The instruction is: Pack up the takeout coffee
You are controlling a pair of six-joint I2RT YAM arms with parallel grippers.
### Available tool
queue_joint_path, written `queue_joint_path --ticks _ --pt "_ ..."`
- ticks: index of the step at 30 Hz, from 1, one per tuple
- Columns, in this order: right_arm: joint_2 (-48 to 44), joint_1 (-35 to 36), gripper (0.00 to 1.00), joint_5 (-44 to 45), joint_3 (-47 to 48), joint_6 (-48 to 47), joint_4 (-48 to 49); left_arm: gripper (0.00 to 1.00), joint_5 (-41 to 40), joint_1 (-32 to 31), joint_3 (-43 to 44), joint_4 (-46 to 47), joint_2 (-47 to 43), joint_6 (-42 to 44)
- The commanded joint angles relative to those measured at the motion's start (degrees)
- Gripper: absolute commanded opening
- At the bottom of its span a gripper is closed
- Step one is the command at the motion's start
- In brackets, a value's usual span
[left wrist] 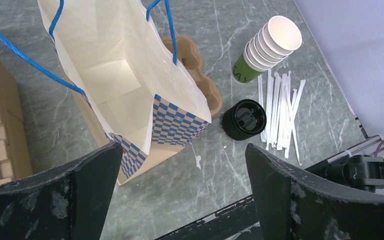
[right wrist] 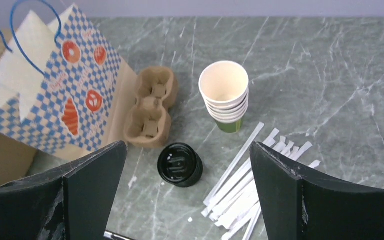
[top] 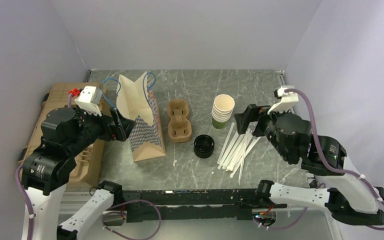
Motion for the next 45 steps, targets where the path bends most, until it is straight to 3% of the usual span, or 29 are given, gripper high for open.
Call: queue_joint_path --ticks 1,11,24,32,39,45 --pt "3.55 0.06 1.0 4.2 3.66 0.19 0.04 0.99 -0.21 0.19 0.36 0.18 0.42 0.83" --pt "1.64 0.01 1.0 2.38 -1.99 -6.66 1.13 0.99 -2.97 0.19 -0.65 1.17 0.54 -0.49" --pt "10.38 -0.01 0.96 10.23 -0.99 -4.46 -10.99 0.99 -4.1 0.19 -1.02 0.13 -0.13 -0.27" --pt "17.82 -8.69 0.91 -4.03 3.11 -12.46 -5.28 1.0 -3.97 0.19 -1.43 0.99 -2.43 -0.17" --pt "28.83 -16.08 0.75 -16.25 12.24 -16.84 -3.12 0.99 -4.2 0.19 -1.33 0.47 -4.13 -0.54" --pt "36.22 -20.17 0.59 -20.83 18.94 -18.65 -1.6 0.99 -3.58 0.19 -1.83 0.27 -4.7 -1.72"
